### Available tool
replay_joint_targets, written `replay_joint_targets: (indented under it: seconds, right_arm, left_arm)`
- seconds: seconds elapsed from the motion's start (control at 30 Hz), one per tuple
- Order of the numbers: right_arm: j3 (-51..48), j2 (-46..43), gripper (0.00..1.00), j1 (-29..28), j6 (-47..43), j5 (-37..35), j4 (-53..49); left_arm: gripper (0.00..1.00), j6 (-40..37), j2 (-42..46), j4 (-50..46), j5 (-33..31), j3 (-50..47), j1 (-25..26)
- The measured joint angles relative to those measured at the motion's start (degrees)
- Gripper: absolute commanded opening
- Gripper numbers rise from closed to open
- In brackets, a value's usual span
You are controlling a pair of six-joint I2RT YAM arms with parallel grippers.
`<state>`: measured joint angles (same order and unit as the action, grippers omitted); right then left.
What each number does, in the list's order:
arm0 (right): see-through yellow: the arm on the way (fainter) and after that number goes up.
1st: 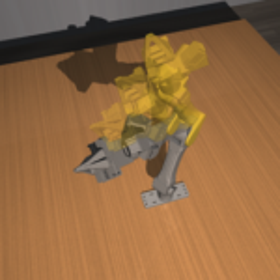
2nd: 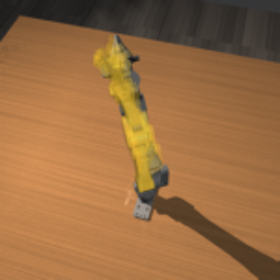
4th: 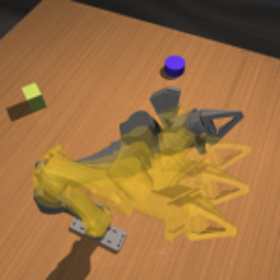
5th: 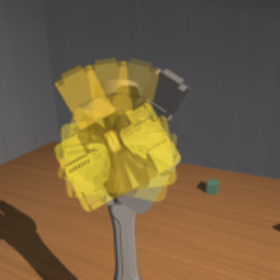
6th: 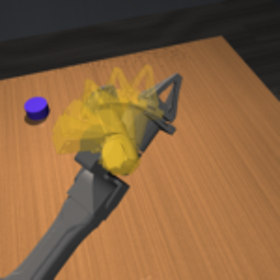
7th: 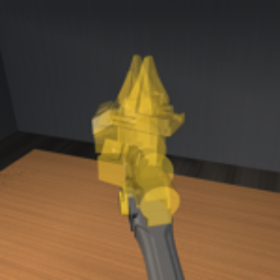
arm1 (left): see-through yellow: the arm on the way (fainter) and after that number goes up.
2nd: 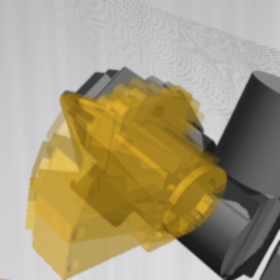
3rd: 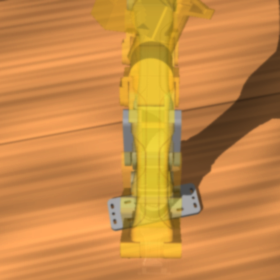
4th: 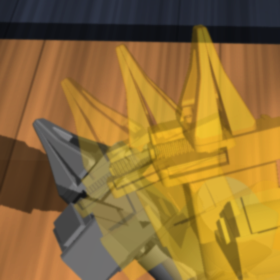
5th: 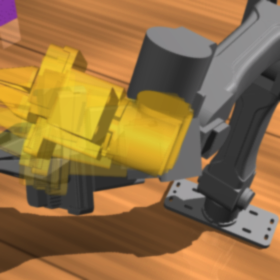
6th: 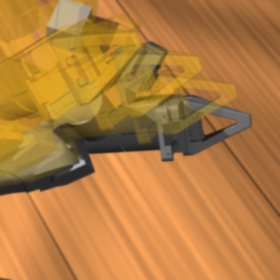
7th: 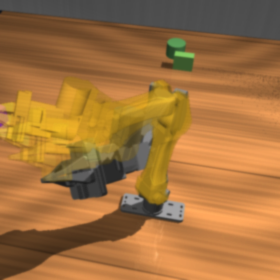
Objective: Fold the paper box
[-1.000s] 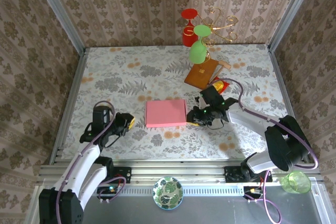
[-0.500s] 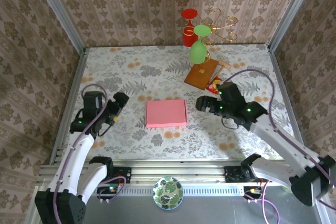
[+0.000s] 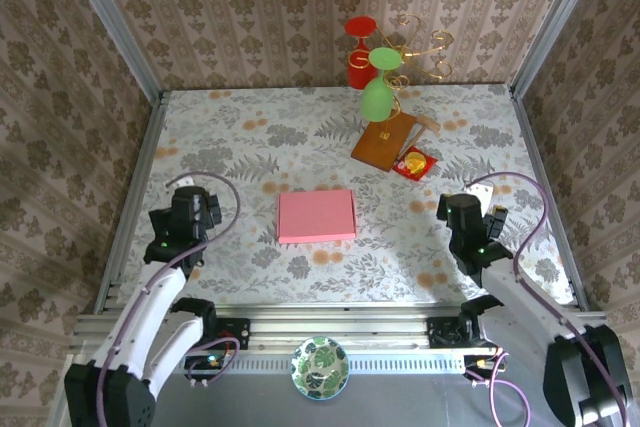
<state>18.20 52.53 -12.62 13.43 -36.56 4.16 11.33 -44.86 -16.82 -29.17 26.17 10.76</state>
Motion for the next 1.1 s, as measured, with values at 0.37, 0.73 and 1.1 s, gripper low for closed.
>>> replay_joint_targets:
  seconds: [0.37, 0.73, 1.1]
  right_arm:
    - [1.29, 22.05, 1.0, 7.76, -7.23, 21.03, 28.09]
    - [2.4, 34.97, 1.0, 12.07, -9.25, 30.77, 42.4]
    - [3.96, 34.97, 1.0, 11.56, -9.27, 30.75, 43.41]
  left_arm:
    - [1.0, -5.81, -22.64, 34.95, 14.6, -7.41, -7.52]
    - [1.0, -10.58, -42.6, 64.61, 27.08, -4.79, -11.87]
    - [1.0, -11.63, -44.39, 69.72, 27.52, -5.95, -11.19]
